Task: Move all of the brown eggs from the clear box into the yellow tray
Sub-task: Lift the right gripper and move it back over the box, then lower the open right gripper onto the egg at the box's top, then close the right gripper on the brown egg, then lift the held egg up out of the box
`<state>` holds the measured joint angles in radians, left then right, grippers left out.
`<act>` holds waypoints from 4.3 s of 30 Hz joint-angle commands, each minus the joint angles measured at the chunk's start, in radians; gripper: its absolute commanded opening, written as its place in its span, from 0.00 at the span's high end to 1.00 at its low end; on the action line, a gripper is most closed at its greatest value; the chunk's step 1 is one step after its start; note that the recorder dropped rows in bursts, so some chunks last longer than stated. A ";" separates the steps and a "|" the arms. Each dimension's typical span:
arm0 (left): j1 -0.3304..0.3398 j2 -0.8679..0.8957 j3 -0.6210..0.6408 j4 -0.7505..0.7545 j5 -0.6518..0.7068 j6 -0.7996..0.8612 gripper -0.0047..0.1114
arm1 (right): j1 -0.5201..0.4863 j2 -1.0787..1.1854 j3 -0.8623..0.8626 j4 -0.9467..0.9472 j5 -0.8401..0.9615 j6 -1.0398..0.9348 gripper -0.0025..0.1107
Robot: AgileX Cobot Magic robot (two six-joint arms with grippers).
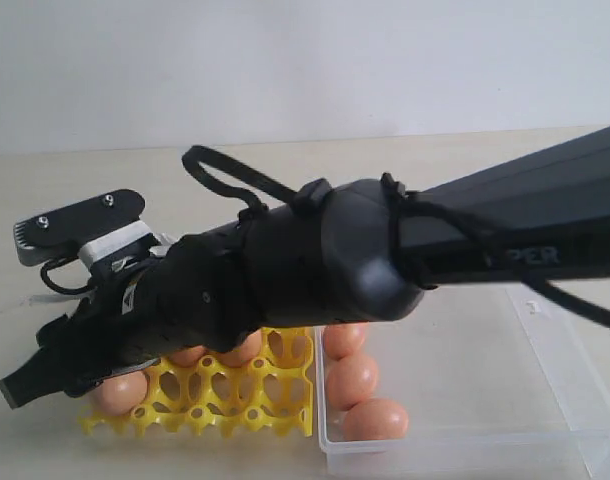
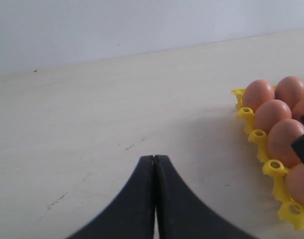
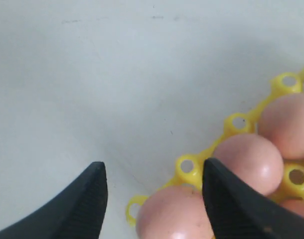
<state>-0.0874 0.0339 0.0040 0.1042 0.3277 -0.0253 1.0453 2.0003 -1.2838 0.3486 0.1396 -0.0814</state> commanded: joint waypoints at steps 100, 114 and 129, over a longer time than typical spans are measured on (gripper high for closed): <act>-0.003 0.002 -0.004 -0.002 -0.012 -0.004 0.96 | -0.541 0.181 -0.172 -0.379 0.277 0.449 0.50; -0.003 0.002 -0.004 -0.002 -0.012 -0.004 0.96 | -0.541 0.196 -0.170 -0.376 0.248 0.449 0.87; -0.003 0.002 -0.004 -0.002 -0.012 -0.004 0.96 | -0.533 -0.062 0.074 -0.422 0.052 0.440 0.98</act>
<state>-0.0874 0.0339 0.0040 0.1042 0.3277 -0.0253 0.5048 2.0226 -1.2725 -0.0598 0.2706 0.3657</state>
